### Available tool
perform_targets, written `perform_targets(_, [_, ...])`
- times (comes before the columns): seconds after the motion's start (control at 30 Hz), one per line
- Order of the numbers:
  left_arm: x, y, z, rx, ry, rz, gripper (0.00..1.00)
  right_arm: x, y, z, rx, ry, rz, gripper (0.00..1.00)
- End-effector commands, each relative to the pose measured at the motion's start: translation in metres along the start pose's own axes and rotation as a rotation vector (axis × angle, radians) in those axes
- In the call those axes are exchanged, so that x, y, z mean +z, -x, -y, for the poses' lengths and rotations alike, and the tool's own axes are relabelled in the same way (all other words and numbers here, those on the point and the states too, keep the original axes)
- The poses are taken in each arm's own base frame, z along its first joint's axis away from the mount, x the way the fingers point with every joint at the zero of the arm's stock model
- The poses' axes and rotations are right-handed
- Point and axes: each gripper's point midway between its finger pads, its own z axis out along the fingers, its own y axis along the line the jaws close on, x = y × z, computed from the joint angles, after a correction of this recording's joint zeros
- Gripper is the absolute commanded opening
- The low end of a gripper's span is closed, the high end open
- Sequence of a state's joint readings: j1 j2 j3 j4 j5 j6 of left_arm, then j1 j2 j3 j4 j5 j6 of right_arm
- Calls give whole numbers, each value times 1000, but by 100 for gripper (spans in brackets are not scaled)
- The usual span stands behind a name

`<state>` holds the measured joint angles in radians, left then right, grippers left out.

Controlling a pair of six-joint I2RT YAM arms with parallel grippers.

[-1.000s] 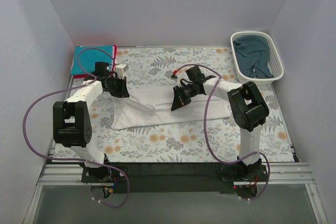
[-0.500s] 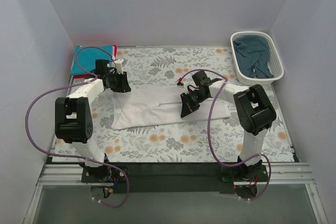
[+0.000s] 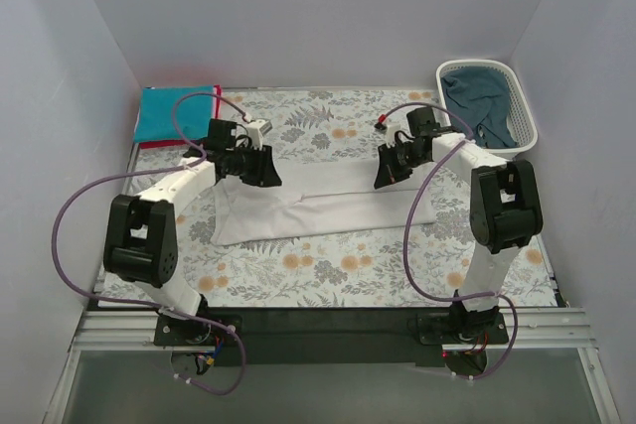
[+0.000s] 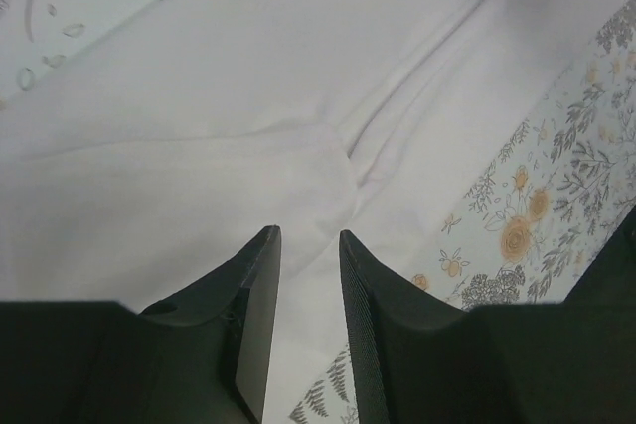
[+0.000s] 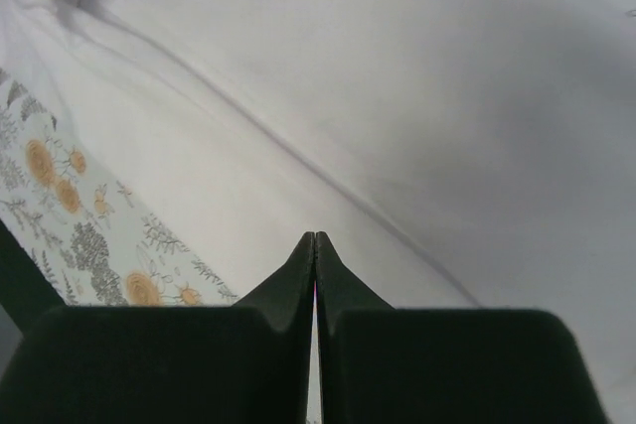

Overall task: Fold and stack the t-shirts
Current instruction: Fold the tshirt

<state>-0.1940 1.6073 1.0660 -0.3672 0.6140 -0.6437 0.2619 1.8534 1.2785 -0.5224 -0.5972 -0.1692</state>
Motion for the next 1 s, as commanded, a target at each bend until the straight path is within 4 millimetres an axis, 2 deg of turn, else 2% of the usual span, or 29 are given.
perform_targets(0.0, [27, -26, -6, -119, -14, -88, 29, -9, 15, 25, -28, -62, 18, 1])
perform_targets(0.03, [32, -28, -13, -134, 9, -99, 29, -11, 20, 31, -29, -75, 25, 1])
perform_targets(0.07, [42, -39, -23, -164, 31, -139, 28, -6, 17, 37, -22, -84, 8, 1])
perform_targets(0.13, [48, -36, -32, -167, 56, -145, 27, -3, 12, 47, -15, -105, -12, 1])
perform_targets(0.23, [60, -39, -42, -188, 69, -182, 27, 8, -7, 58, 17, -117, -67, 1])
perform_targets(0.3, [68, -51, -52, -203, 91, -239, 27, 13, -26, 62, 44, -122, -105, 1])
perform_targets(0.33, [70, -43, -56, -190, 102, -231, 27, 14, -32, 61, 55, -120, -115, 1])
perform_targets(0.37, [72, -45, -63, -182, 132, -246, 27, 16, -49, 57, 79, -106, -144, 1])
perform_targets(0.4, [75, -44, -69, -157, 145, -252, 27, 16, -55, 51, 89, -88, -152, 1])
perform_targets(0.43, [81, -34, -78, -133, 160, -245, 27, 14, -63, 45, 94, -77, -157, 1])
perform_targets(0.47, [84, -30, -82, -122, 166, -256, 27, 14, -83, 37, 116, -53, -192, 1])
perform_targets(0.5, [87, -24, -85, -100, 174, -261, 27, 16, -93, 23, 112, -3, -207, 1])
perform_targets(0.53, [96, -1, -92, -50, 170, -242, 27, 11, -96, 11, 53, 35, -203, 1])
perform_targets(0.57, [96, 1, -88, -41, 160, -270, 27, 9, -106, -4, 39, 76, -226, 1])
perform_targets(0.6, [98, 9, -87, -20, 160, -266, 27, 10, -122, -29, 19, 151, -263, 1])
perform_targets(0.63, [97, 25, -84, 9, 157, -246, 27, 4, -121, -44, -52, 188, -251, 1])
perform_targets(0.67, [92, 49, -75, 38, 145, -203, 28, 0, -123, -58, -78, 225, -253, 1])
perform_targets(0.7, [87, 63, -66, 53, 122, -168, 29, -5, -126, -73, -87, 272, -258, 1])
perform_targets(0.73, [79, 76, -61, 65, 129, -134, 30, -13, -117, -83, -128, 281, -223, 1])
perform_targets(0.77, [64, 97, -51, 86, 138, -68, 30, -18, -110, -85, -136, 282, -201, 1])
perform_targets(0.8, [57, 104, -48, 89, 151, -44, 31, -27, -91, -85, -150, 271, -154, 1])
perform_targets(0.87, [38, 117, -36, 82, 162, 10, 31, -37, -69, -83, -171, 242, -102, 1])
perform_targets(0.9, [37, 108, -36, 64, 168, -1, 31, -40, -60, -75, -186, 193, -91, 1])
perform_targets(0.93, [33, 107, -36, 60, 181, 14, 31, -40, -46, -71, -214, 167, -73, 1])
perform_targets(0.97, [26, 109, -32, 42, 193, 37, 31, -40, -40, -64, -225, 130, -76, 1])
